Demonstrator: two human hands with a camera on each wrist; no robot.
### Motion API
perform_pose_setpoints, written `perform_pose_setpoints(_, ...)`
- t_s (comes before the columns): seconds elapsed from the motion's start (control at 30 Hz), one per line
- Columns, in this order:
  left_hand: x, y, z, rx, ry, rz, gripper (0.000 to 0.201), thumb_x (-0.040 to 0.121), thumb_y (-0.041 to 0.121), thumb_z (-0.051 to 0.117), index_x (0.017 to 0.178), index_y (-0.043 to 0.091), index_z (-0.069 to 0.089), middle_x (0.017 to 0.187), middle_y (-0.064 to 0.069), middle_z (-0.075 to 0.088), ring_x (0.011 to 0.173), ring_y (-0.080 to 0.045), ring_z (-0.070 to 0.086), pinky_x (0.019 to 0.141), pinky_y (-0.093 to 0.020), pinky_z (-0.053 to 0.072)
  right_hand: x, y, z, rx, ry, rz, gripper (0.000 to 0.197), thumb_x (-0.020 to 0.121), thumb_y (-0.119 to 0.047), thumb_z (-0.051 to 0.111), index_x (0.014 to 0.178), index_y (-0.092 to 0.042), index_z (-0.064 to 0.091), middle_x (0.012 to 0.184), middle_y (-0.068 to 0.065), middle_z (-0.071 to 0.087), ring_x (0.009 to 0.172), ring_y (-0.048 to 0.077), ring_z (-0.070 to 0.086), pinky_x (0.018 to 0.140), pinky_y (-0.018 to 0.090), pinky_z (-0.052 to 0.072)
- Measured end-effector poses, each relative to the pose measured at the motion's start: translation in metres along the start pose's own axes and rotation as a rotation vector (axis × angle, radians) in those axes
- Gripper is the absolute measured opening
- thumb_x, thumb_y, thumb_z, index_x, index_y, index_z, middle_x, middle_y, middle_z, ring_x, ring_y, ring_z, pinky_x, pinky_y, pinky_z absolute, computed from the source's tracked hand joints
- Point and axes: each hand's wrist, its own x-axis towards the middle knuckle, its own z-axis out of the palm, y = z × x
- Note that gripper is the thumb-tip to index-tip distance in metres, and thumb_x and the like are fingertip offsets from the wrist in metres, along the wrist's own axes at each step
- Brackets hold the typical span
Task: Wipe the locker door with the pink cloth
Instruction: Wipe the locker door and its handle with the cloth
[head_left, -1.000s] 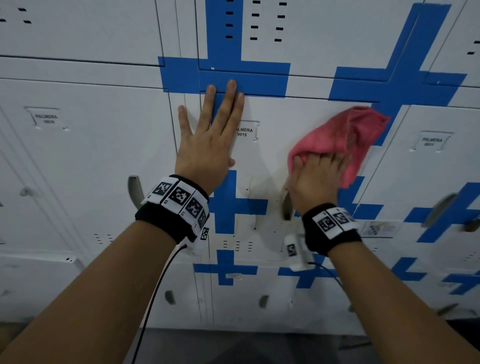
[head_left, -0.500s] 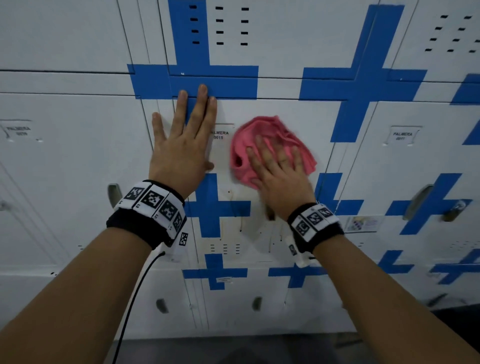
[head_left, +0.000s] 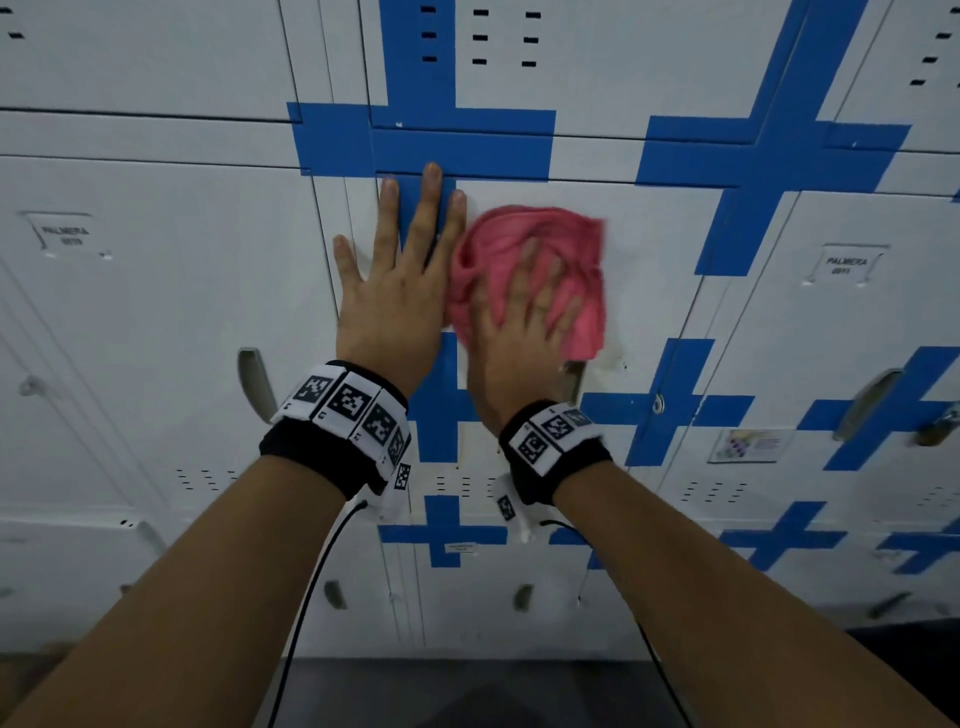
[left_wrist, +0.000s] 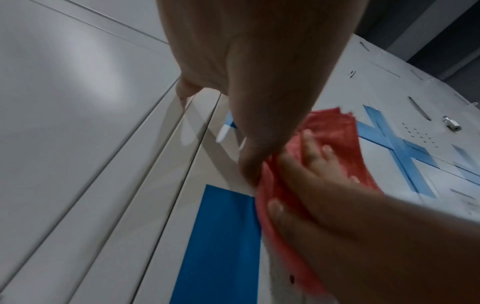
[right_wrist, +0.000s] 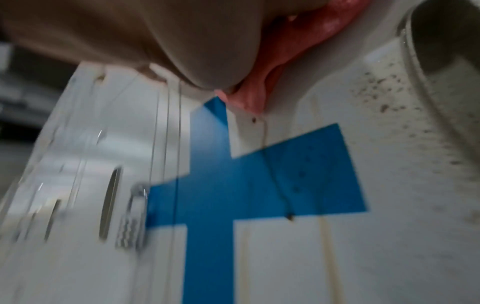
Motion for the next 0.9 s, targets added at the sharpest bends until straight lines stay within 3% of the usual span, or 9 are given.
perform_pose_setpoints(0.1, -0.003, -0.003, 0.005, 0.005, 0.024, 0.006, 0.1, 0.097, 0.027, 0.065, 0.162, 0.02, -0.011, 0.17, -0.006, -0.016, 0.157, -0.036, -0.008, 0.114, -0.073, 0.025, -0.008, 0.024, 0.007, -0.048, -0.025, -0.296, 0.075, 0.092, -0.023, 0.055, 0.155, -0.023, 0.013, 0.161, 0.016, 0.008, 0.146, 0.043, 0.007, 0.112, 0.067, -0.001)
perform_pose_setpoints(0.2, -0.003, -0.006, 0.003, 0.012, 0.001, 0.023, 0.107, 0.093, 0.031, 0.07, 0.162, 0.02, -0.011, 0.17, -0.006, -0.017, 0.157, -0.037, -0.009, 0.115, -0.072, 0.024, -0.006, 0.074, 0.0, -0.194, -0.072, -0.428, 0.082, 0.094, -0.027, 0.055, 0.155, -0.026, -0.001, 0.162, 0.006, -0.006, 0.146, 0.036, -0.009, 0.109, 0.064, -0.013)
perform_pose_setpoints(0.27, -0.003, -0.006, 0.001, 0.015, -0.032, 0.019, 0.117, 0.087, 0.041, 0.074, 0.162, 0.02, -0.013, 0.17, -0.006, -0.02, 0.157, -0.037, -0.012, 0.116, -0.071, 0.021, -0.011, 0.102, -0.007, -0.224, -0.098, -0.338, 0.084, 0.096, -0.035, 0.052, 0.154, -0.028, -0.009, 0.16, 0.006, -0.013, 0.142, 0.036, -0.02, 0.107, 0.065, -0.012)
perform_pose_setpoints(0.37, -0.003, -0.006, 0.001, 0.027, -0.035, 0.013, 0.12, 0.085, 0.044, 0.076, 0.162, 0.02, -0.013, 0.169, -0.006, -0.02, 0.157, -0.037, -0.011, 0.116, -0.07, 0.023, -0.023, 0.111, -0.011, -0.174, -0.093, -0.096, 0.067, 0.101, -0.041, 0.033, 0.153, -0.02, -0.004, 0.161, 0.017, -0.003, 0.146, 0.041, -0.006, 0.112, 0.067, 0.0)
perform_pose_setpoints(0.5, -0.003, -0.005, 0.002, 0.011, -0.043, 0.012, 0.12, 0.086, 0.042, 0.075, 0.161, 0.02, -0.015, 0.169, -0.007, -0.021, 0.156, -0.037, -0.012, 0.117, -0.071, 0.023, -0.02, 0.068, -0.007, -0.018, 0.028, 0.16, 0.065, 0.101, -0.028, 0.039, 0.153, -0.01, 0.006, 0.159, 0.025, 0.002, 0.145, 0.045, 0.0, 0.114, 0.065, 0.003)
perform_pose_setpoints(0.57, -0.003, -0.004, 0.003, 0.011, -0.047, 0.01, 0.119, 0.086, 0.042, 0.075, 0.161, 0.019, -0.015, 0.169, -0.007, -0.021, 0.156, -0.037, -0.012, 0.116, -0.072, 0.023, -0.017, 0.046, -0.003, 0.013, 0.093, 0.086, 0.071, 0.096, -0.015, 0.05, 0.153, -0.009, 0.007, 0.158, 0.024, 0.007, 0.144, 0.046, 0.004, 0.114, 0.064, 0.003)
perform_pose_setpoints(0.63, -0.004, -0.003, 0.002, 0.006, -0.044, 0.01, 0.115, 0.088, 0.039, 0.073, 0.162, 0.019, -0.013, 0.169, -0.007, -0.02, 0.156, -0.038, -0.012, 0.116, -0.072, 0.022, -0.017, 0.028, 0.002, -0.004, 0.056, -0.06, 0.084, 0.086, -0.003, 0.053, 0.154, -0.013, 0.004, 0.159, 0.02, 0.008, 0.145, 0.045, 0.006, 0.113, 0.065, 0.001)
perform_pose_setpoints(0.8, -0.004, -0.006, 0.004, -0.017, 0.01, 0.005, 0.096, 0.099, 0.02, 0.06, 0.162, 0.021, -0.012, 0.17, -0.006, -0.018, 0.157, -0.037, -0.011, 0.116, -0.071, 0.021, -0.022, 0.024, 0.01, -0.085, -0.099, -0.342, 0.083, 0.082, -0.009, 0.057, 0.154, -0.019, 0.018, 0.16, 0.012, 0.016, 0.143, 0.042, 0.021, 0.112, 0.062, -0.002)
perform_pose_setpoints(0.9, -0.004, -0.006, 0.005, -0.012, 0.013, 0.008, 0.1, 0.097, 0.024, 0.065, 0.162, 0.02, -0.011, 0.17, -0.007, -0.016, 0.157, -0.037, -0.008, 0.115, -0.071, 0.023, -0.014, 0.058, -0.001, -0.196, -0.129, -0.479, 0.079, 0.091, -0.014, 0.045, 0.155, -0.023, 0.0, 0.162, 0.007, -0.001, 0.148, 0.033, 0.002, 0.114, 0.058, -0.006)
